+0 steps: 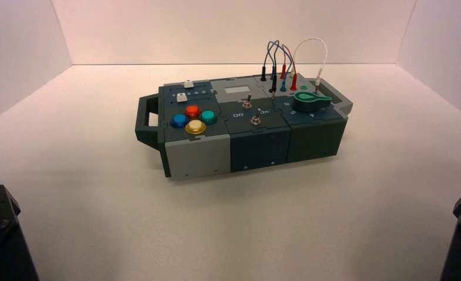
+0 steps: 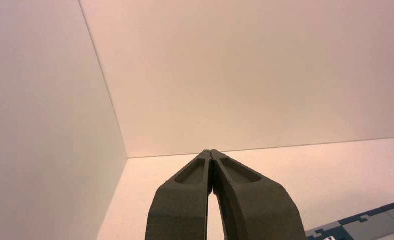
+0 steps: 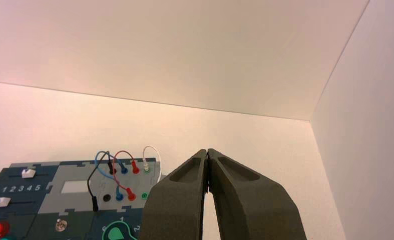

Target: Rotate the box counterclockwise.

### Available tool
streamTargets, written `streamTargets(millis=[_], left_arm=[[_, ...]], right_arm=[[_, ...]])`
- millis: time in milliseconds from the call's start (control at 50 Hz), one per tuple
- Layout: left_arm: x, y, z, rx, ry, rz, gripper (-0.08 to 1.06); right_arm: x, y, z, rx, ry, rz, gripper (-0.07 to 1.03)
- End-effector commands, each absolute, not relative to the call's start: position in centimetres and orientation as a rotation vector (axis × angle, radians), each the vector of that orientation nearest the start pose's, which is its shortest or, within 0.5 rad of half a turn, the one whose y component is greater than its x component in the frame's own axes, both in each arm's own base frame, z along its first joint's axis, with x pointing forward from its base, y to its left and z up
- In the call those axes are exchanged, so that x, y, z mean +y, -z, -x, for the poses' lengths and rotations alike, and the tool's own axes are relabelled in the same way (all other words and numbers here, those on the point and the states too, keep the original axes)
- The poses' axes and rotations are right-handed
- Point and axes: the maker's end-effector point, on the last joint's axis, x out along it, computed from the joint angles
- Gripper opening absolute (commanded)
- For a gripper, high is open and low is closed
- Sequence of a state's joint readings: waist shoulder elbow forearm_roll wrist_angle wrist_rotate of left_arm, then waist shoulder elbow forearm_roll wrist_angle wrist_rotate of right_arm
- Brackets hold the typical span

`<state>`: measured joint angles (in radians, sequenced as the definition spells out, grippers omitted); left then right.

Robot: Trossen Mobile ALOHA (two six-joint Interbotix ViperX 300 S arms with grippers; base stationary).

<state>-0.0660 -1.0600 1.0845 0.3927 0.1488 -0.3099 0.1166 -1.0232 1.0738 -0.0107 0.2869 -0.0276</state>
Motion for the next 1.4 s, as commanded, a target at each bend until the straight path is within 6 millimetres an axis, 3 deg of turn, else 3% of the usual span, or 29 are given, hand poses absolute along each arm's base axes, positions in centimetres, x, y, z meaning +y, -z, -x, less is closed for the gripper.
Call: streamTargets(millis=[20,520,720,860,1060,1400], left_arm=[[-0.6,-29.6,-24.3,0.145,0.013,-0.080,-0.03],[-0.9,-29.0,-24.8,0.175,0.026,-0.083,-0.03],[-1.7,-28.3,-25.7,0.225,0.054,-0.090,-0.03],[-2.3,-27.8,-26.7,0.272,0.072,-0.098,-0.03],[-3.9,-27.2,-29.2,0.372,0.110,-0.121,-0.03],[-8.7,-24.8,-34.2,0.553,0.201,-0.193,-0.03]], right_arm=[[2.7,-26.9,-24.2,0.315,-0.116,0.053,-0.02],[2.9,-26.6,-24.3,0.333,-0.123,0.035,-0.02],[4.7,-25.9,-24.2,0.397,-0.193,0.048,-0.02],[5.9,-25.2,-24.3,0.461,-0.239,0.066,-0.02],[7.7,-22.7,-24.0,0.622,-0.304,0.074,-0.02],[7.9,-20.7,-22.2,0.798,-0.321,0.062,-0.02]])
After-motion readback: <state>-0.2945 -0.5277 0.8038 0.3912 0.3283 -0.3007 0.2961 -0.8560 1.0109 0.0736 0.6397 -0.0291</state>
